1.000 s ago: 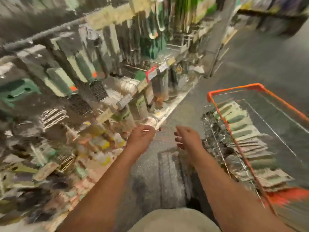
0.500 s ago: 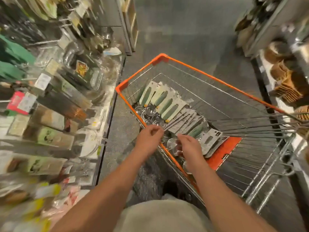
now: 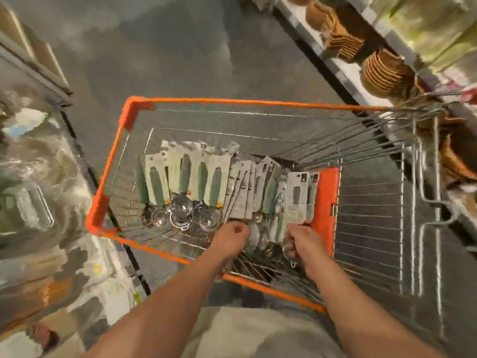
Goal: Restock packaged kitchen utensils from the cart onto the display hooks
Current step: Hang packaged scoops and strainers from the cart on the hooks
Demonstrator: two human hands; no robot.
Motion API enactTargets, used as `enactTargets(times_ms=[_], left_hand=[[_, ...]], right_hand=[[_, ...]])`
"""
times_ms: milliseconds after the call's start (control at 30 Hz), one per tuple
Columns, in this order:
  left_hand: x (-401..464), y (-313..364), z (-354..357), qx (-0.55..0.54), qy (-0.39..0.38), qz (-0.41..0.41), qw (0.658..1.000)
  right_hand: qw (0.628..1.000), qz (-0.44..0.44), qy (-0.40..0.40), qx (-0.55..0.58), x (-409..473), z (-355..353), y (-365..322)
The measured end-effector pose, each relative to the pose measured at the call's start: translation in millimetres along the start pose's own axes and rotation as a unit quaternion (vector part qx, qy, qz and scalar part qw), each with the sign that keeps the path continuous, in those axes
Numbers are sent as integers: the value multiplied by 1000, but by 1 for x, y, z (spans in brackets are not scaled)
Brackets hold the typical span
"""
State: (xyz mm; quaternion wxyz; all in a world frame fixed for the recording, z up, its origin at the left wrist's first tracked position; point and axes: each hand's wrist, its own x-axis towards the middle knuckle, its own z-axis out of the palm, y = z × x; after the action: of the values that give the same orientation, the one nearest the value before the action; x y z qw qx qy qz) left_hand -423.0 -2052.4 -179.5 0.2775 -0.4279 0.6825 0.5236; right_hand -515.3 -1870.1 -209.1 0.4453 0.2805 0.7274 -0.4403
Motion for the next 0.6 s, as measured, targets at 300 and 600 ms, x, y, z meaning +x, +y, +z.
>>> enactTargets(times_ms=[300,600], left_hand=[[59,-24,-25,-9,-84,-80,993],[99,-5,15,-29,-101,-122,987]], right_hand=[[999,26,26,-33,23,43,10],[995,54,-40,-78,62,50,-1]])
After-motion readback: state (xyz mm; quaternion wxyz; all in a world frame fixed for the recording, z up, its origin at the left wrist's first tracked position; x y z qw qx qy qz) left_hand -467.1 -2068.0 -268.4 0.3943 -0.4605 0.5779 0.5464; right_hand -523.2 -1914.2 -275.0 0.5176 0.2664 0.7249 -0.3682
